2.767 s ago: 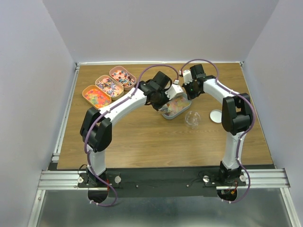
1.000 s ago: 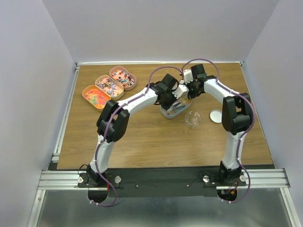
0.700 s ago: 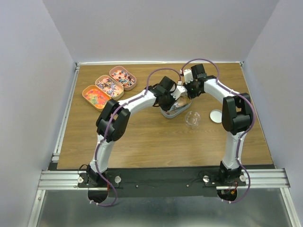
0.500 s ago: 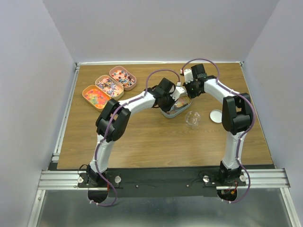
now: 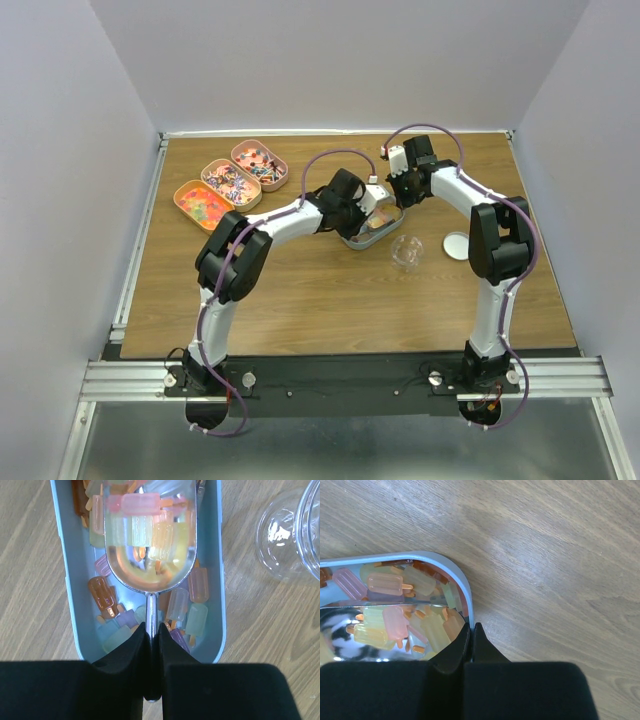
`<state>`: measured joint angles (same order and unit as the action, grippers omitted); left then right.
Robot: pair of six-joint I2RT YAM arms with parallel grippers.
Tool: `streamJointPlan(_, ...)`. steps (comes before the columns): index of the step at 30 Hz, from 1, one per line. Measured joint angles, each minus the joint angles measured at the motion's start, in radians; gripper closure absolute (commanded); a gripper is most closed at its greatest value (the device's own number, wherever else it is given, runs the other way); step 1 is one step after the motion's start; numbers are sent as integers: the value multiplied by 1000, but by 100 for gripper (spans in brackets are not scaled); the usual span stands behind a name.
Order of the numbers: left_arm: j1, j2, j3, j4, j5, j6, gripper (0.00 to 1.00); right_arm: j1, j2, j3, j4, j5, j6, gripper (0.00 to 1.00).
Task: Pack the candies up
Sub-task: Scoop the fake candies from the storage box.
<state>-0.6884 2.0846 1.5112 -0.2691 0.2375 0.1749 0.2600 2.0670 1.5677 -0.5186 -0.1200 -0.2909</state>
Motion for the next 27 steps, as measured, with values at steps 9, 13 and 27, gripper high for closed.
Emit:
streamJointPlan(9, 2, -2, -2, 7, 15, -2, 100, 0, 0, 0, 1, 0, 3, 99)
streamJointPlan(13, 6, -13, -26, 36, 19, -4, 100, 0, 1, 0, 3, 6, 5, 99)
streamJointPlan(27, 16, -181, -201, 177, 17, 0, 100, 0, 2, 0, 4, 27, 28, 97)
